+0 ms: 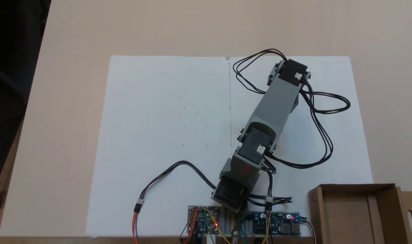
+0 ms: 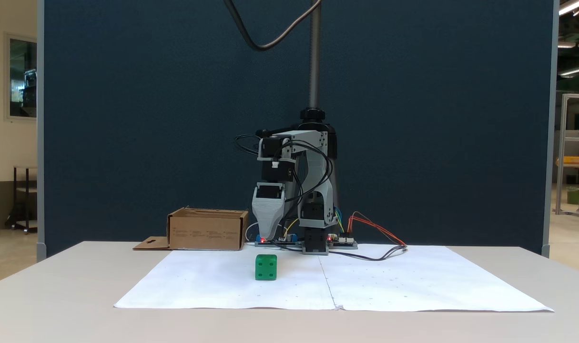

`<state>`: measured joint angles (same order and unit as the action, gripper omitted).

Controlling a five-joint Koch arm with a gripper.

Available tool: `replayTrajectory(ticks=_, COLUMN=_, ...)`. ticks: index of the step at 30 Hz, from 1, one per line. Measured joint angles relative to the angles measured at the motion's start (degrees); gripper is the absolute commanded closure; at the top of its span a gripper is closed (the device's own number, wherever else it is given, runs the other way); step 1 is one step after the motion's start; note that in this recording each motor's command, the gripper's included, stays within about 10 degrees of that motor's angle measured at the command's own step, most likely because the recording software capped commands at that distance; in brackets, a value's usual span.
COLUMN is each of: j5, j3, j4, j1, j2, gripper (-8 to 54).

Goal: Grasp a green dice and put it in the bin.

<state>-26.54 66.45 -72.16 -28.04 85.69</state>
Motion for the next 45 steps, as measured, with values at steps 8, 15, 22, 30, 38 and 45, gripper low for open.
replayTrajectory(ticks=8, j5=0.0, j3=2.1, j4=3.2, j1=0.1, j2=-2.6, gripper=2.5)
replayTrajectory(ticks=15, j5=0.0, j3=2.1, j4=5.3, j1=0.1, j2=-5.6, gripper=2.5)
replayTrajectory(ticks=22, j5=0.0, j3=2.1, j4=7.6, j1=0.1, j2=-9.1, gripper=3.3)
replayTrajectory(ticks=30, j5=0.0, j3=2.2, j4=8.3, j1=0.1, j2=-11.4, gripper=5.3)
replayTrajectory(ticks=38, j5=0.0, j3=2.1, j4=8.3, j1=0.1, j2=-12.1, gripper=7.6)
replayTrajectory(ticks=45, j5=-0.4, j3=2.7, j4=8.3, j1=0.1, j2=-12.5, gripper=9.1)
